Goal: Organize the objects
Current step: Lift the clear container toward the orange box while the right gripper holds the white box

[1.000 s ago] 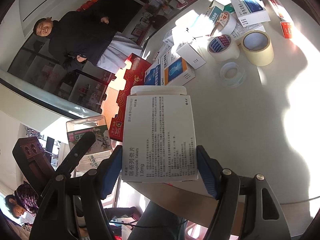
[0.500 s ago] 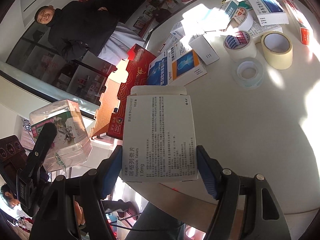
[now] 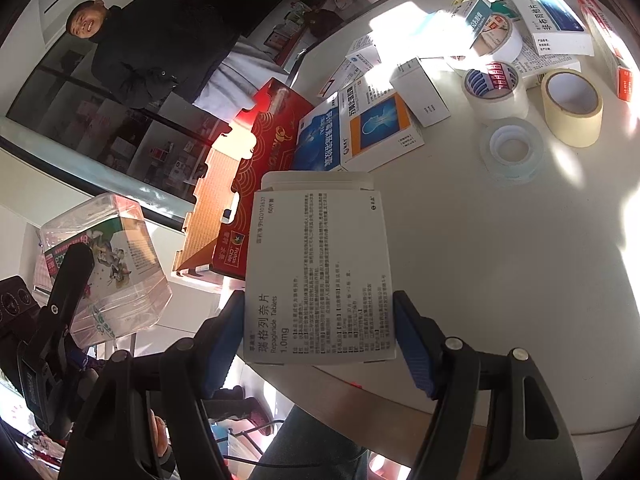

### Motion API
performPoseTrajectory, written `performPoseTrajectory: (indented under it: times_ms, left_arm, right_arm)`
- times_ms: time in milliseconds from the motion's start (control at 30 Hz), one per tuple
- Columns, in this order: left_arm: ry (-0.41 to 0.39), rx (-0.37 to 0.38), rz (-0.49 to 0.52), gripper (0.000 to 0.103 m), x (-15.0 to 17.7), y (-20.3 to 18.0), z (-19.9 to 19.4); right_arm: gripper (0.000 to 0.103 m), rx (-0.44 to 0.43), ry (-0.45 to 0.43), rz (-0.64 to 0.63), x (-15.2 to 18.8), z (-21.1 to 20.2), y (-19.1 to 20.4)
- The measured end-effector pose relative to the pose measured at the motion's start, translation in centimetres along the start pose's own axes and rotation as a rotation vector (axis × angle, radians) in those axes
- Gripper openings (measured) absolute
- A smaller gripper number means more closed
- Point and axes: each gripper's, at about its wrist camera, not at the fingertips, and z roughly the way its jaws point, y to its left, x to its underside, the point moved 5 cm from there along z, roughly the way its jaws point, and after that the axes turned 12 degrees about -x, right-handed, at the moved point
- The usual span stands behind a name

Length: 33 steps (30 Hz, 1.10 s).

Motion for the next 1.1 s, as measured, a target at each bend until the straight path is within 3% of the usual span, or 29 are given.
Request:
performPoseTrajectory:
  times_ms: [300,567,733,900,1100]
  left_arm:
    - [0.005,-0.020,0.010,0.076,0.1,-0.4,-0.2]
    - [0.028,0.006,0.002,0.076,0.5,-0.7,0.2]
    - [0.058,0.064,-0.030,0.076,0.7,-0.7,0.4]
    - [0.072,0.144,-0.074,0.076,0.5,-0.1,0.1]
    - [0.095,0.236,-0.185,0.076,0.0,2.2,-0.3]
  right_arm:
    - [0.071,-0.012,-0.004,0.012,0.5,-0.2,0.0]
    - [0.071,-0.022,-0.041,0.029,1.1,-1.8,-0.7]
    - [0.071,-0.051,-0.089,0.067,1.3,-3.2,-1.6]
    - [0.071,-0.167,-0.121,0.150,1.6,-4.2,-2.2]
    - [0.071,-0.400,-0.140,0.260,1.8,-4.2,-1.9]
